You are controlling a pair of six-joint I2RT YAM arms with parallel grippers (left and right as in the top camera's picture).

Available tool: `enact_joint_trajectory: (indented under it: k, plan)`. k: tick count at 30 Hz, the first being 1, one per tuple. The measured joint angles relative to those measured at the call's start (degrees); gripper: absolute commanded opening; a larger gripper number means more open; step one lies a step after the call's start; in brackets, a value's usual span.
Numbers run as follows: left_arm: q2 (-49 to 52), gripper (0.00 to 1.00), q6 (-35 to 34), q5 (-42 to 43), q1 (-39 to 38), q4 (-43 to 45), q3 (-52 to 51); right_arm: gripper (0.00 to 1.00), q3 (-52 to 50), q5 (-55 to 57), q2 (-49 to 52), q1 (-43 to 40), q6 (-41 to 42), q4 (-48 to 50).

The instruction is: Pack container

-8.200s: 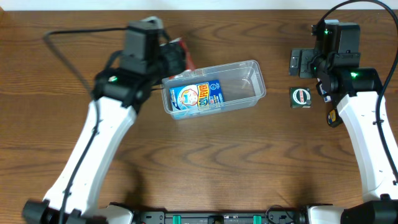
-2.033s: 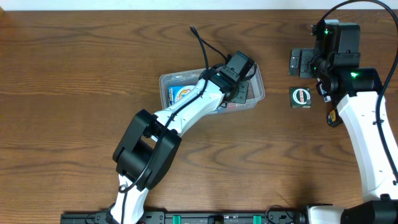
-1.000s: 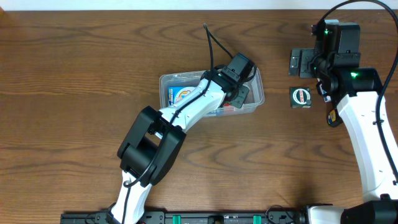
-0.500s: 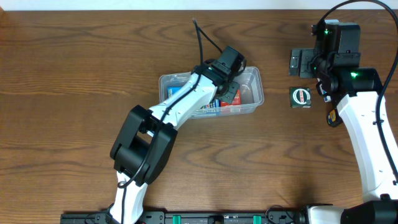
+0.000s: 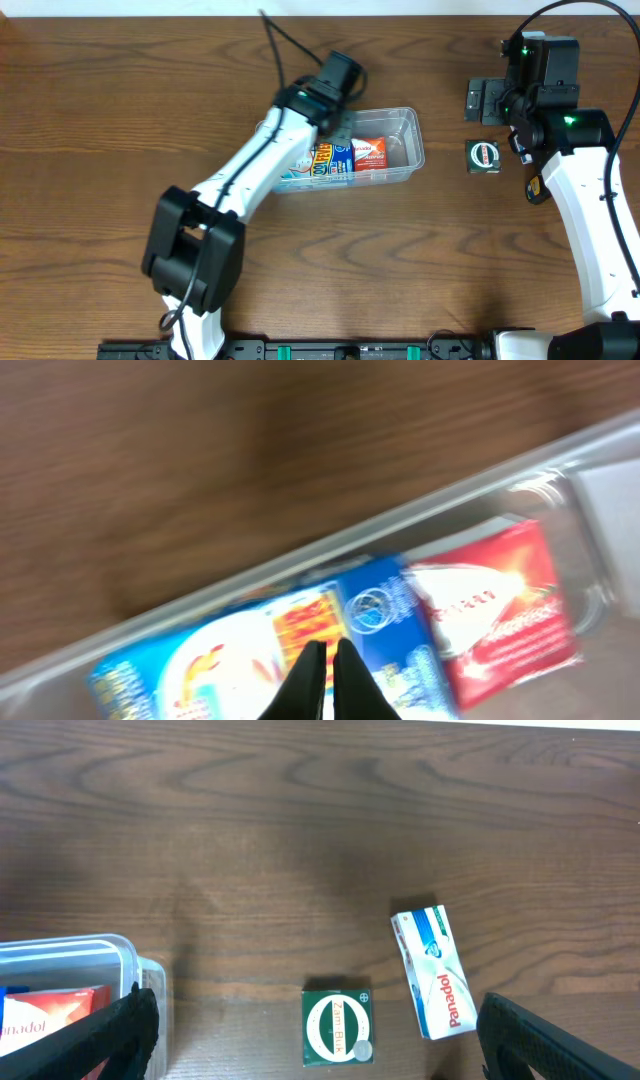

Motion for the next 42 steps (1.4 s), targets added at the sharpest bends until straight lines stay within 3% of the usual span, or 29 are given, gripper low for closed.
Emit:
enact_joint_trajectory:
  k: [11, 14, 15, 16, 17, 18, 28, 42]
  plan:
    - [-3.1, 0.06, -5.6, -2.0, 15.4, -7.4, -0.1, 0.99, 0.0, 0.0, 0.0, 0.0, 0.0, 0.0]
    - [-7.1, 0.16, -6.4, -2.0, 19.6, -7.3, -0.1, 0.99, 0.0, 0.0, 0.0, 0.0, 0.0, 0.0]
    - [-8.6, 0.23, -6.7, -2.0, 20.9, -7.3, -0.1, 0.99, 0.0, 0.0, 0.0, 0.0, 0.0, 0.0]
    - [-10.1, 0.39, -7.0, -2.0, 22.0, -7.3, -0.1, 0.99, 0.0, 0.0, 0.0, 0.0, 0.0, 0.0]
    - [-11.5, 0.88, -7.3, -2.0, 23.2, -7.1, -0.1, 0.99, 0.0, 0.0, 0.0, 0.0, 0.0, 0.0]
    - [-12.3, 0.98, -7.2, -2.0, 24.1, -7.1, 0.0, 0.99, 0.0, 0.0, 0.0, 0.0, 0.0, 0.0]
    - [-12.5, 0.98, -7.9, -2.0, 33.4, -7.5, 0.0, 0.99, 0.0, 0.0, 0.0, 0.0, 0.0, 0.0]
    - [-12.5, 0.98, -7.9, -2.0, 34.1, -7.5, 0.0, 0.99, 0.0, 0.0, 0.0, 0.0, 0.0, 0.0]
